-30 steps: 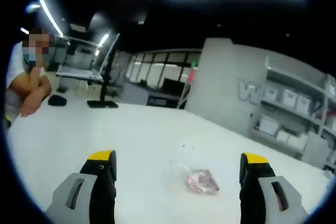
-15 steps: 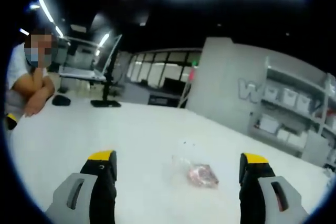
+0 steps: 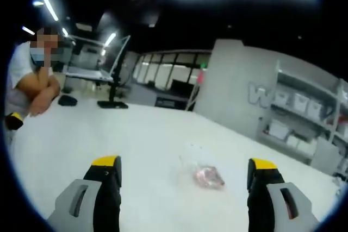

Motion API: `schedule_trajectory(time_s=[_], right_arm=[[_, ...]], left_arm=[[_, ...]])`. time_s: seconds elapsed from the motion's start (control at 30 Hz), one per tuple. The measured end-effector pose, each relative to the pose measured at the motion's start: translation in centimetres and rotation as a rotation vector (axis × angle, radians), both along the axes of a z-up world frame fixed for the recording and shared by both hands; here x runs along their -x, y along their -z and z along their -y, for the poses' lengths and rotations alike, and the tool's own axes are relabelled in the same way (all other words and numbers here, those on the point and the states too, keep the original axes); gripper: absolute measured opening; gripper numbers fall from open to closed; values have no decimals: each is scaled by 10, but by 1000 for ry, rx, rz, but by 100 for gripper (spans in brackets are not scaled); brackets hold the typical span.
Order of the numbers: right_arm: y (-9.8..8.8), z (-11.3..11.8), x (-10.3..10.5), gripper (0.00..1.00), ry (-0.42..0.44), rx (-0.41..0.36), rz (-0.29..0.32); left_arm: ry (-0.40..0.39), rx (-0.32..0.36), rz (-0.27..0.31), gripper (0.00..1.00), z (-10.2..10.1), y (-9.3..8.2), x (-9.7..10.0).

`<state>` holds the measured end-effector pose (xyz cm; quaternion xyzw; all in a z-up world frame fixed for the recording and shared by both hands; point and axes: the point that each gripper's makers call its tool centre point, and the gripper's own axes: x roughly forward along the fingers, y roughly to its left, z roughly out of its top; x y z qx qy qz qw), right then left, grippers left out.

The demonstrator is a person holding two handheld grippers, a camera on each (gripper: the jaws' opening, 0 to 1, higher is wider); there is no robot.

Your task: Open the resealable bag by pulling the two sides of the seal apart until the entire bag opening is separated and visibly accessible.

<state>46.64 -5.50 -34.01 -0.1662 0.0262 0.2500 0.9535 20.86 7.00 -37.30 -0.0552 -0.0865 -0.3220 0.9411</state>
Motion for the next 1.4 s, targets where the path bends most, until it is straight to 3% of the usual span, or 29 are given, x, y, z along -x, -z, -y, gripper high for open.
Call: schedule_trajectory(time_s=[1.07,1.4], right_arm=[[17,4,48,96,-39,29,-20],[10,9,69,94,-41,19,8]], left_arm=[[-11,-13,-27,100,-2,10,-5],[-13,-15,-31,100,-3,12,-7]])
